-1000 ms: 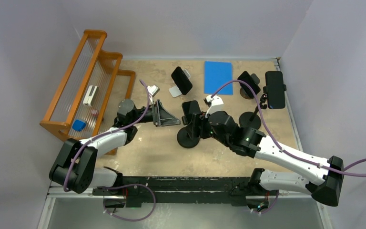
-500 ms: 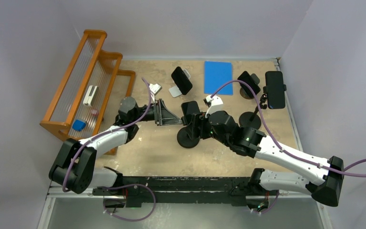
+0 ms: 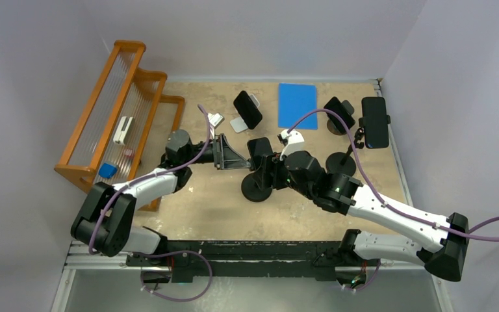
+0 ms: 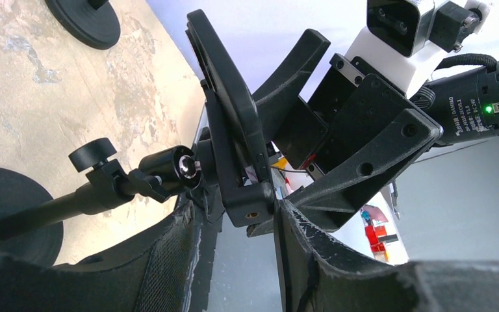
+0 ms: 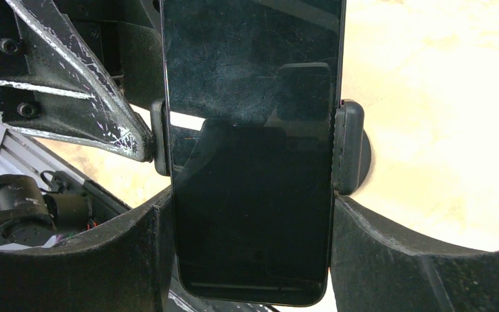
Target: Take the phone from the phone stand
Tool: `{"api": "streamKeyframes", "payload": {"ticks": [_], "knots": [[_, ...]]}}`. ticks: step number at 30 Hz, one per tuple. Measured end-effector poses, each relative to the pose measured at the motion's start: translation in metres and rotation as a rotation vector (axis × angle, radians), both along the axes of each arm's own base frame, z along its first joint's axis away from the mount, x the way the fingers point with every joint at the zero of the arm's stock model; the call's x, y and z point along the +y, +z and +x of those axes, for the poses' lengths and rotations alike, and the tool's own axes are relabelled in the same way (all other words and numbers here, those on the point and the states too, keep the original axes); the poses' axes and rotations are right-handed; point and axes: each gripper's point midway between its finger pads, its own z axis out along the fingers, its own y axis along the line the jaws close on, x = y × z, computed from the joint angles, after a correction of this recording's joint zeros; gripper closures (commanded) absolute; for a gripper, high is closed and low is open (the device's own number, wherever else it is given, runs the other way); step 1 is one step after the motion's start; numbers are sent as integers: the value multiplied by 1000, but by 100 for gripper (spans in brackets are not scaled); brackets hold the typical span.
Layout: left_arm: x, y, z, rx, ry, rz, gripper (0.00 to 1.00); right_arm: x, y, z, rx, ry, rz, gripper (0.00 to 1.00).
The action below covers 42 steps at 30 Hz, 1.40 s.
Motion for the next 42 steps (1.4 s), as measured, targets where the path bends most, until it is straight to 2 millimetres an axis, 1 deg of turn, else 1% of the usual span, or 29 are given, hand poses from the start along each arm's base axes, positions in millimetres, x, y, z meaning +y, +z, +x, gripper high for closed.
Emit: {"api": "streamKeyframes", "payload": {"ticks": [3, 6, 8, 11, 13, 14, 16, 18, 21, 23, 30, 38, 42], "knots": [[-1, 0, 0, -2, -3, -1, 50, 0, 0, 0, 0, 0, 0, 100], [-2, 1, 0, -7, -5, -1, 51, 0, 0, 0, 1, 2, 0, 100], [-3, 1, 0, -8, -6, 0, 53, 0, 0, 0, 1, 2, 0, 100], [-4, 0, -2, -7, -11, 2, 64, 0, 0, 0, 1, 2, 0, 100], [-5, 1, -2, -12, -13, 1, 75, 1, 1, 0, 1, 4, 7, 100], [-5, 1, -3, -17, -17, 0, 80, 4, 5, 0, -8, 8, 21, 100], [-5, 0, -1, -17, -12, 2, 89, 7, 8, -1, -9, 21, 38, 100], [-6, -2, -1, -16, -11, 5, 94, 7, 7, -3, -4, 30, 39, 100], [-6, -5, 1, -16, -10, 10, 95, 9, 8, -4, 0, 41, 45, 100], [-6, -6, 1, -13, -10, 12, 92, 9, 8, -5, 1, 45, 48, 100], [-5, -8, 1, -4, 8, 31, 71, 9, 17, -9, -7, 59, 74, 100], [3, 8, -6, -59, 64, 53, 54, 13, 28, -19, -9, 122, 109, 100], [9, 14, -8, -81, 101, 75, 45, 16, 42, -24, -29, 165, 133, 100]]}}
